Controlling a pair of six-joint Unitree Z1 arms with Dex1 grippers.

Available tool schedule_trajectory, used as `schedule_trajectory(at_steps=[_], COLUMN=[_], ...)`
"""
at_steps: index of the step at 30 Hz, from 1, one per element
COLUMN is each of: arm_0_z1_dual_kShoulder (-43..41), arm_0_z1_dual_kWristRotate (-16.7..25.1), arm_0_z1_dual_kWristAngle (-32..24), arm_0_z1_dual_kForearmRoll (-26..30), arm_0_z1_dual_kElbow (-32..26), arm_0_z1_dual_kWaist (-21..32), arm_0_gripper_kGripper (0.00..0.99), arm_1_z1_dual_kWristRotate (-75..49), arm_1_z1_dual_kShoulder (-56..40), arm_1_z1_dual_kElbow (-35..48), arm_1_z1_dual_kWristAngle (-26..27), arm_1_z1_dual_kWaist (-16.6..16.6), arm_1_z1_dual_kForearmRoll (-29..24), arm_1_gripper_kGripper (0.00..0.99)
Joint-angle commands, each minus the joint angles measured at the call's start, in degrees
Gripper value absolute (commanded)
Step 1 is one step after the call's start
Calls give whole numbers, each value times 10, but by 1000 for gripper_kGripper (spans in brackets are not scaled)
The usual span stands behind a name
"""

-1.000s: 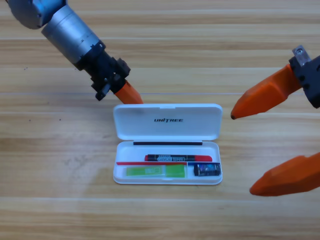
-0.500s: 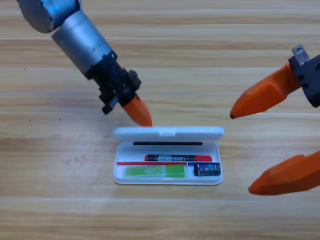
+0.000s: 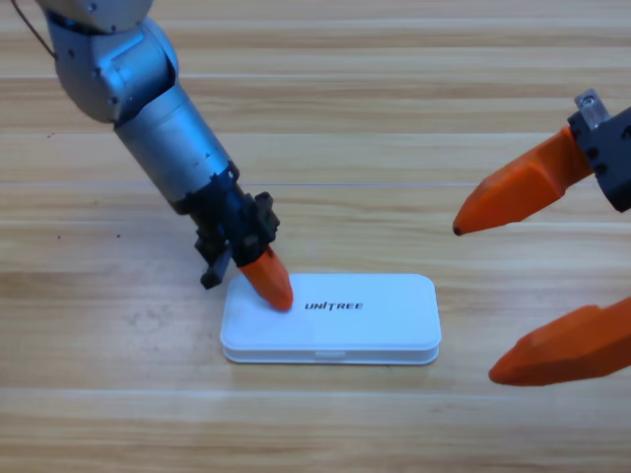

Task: Clean up eraser and pencils

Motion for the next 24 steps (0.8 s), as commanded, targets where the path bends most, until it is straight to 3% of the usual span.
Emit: schedule_trajectory(at_steps=[1, 13, 24], arm_0_z1_dual_kShoulder=[-23, -28, -101], arm_0_z1_dual_kWristRotate=[-23, -30, -33], arm_0_z1_dual_kWristAngle=[29, 90, 94], arm_0_z1_dual_kForearmRoll=[-47, -184, -162], arm_0_z1_dual_kElbow=[63, 193, 199], arm_0_z1_dual_kWaist=[-39, -74, -80], arm_0_gripper_kGripper=[0, 0, 0], arm_1_z1_dual_kWristRotate=[6, 6, 8], arm_1_z1_dual_kShoulder=[15, 16, 15], arm_1_z1_dual_kElbow=[19, 20, 20], arm_1_z1_dual_kWristAngle=[12, 12, 12], arm_1_z1_dual_kWaist=[8, 8, 8], arm_1_z1_dual_kForearmRoll=[-20, -20, -20], arm_1_gripper_kGripper=[948, 956, 956])
